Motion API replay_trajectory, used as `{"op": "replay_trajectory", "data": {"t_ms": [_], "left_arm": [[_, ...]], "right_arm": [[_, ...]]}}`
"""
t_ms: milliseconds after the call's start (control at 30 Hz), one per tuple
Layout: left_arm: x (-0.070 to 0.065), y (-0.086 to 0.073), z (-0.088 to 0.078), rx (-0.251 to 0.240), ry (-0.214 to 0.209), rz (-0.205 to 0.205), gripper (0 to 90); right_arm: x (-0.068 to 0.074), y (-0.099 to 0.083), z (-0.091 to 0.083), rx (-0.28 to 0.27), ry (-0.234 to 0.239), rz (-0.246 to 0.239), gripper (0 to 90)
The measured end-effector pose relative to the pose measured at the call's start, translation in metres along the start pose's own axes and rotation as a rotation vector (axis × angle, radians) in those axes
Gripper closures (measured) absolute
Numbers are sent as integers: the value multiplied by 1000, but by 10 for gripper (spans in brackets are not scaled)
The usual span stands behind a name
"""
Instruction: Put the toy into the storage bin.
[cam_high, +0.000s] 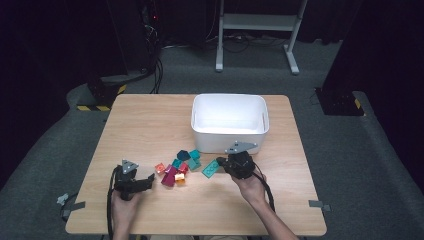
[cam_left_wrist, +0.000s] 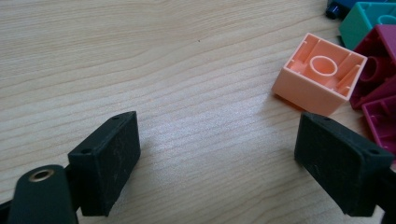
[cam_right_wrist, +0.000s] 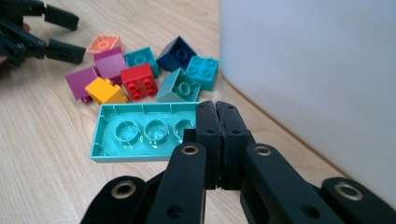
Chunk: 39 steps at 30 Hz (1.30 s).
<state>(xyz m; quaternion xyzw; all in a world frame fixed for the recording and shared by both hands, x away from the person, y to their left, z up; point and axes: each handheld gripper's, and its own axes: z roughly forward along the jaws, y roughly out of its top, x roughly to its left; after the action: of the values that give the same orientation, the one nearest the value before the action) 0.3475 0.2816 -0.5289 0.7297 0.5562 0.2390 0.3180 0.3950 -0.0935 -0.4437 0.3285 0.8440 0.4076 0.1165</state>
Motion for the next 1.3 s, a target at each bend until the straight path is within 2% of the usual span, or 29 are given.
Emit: {"op": "replay_trajectory", "data": {"t_ms": [333,600,967,1100,1300], "left_arm": [[0,0,0,0,1,-1,145],[0,0,0,0,1,-1,145],[0,0,0,0,1,-1,146],[0,0,0,0,1,-1,145],[0,0,0,0,1,-1,145]], "right_arm": [[-7,13,-17,-22,-8,-4,890],[-16,23,-29,-55,2,18,890],[-26,47,-51,-106,9,42,890],[-30,54,-54,-110,-10,37,890],[-39,59,-53,-112,-10,66,890]]}}
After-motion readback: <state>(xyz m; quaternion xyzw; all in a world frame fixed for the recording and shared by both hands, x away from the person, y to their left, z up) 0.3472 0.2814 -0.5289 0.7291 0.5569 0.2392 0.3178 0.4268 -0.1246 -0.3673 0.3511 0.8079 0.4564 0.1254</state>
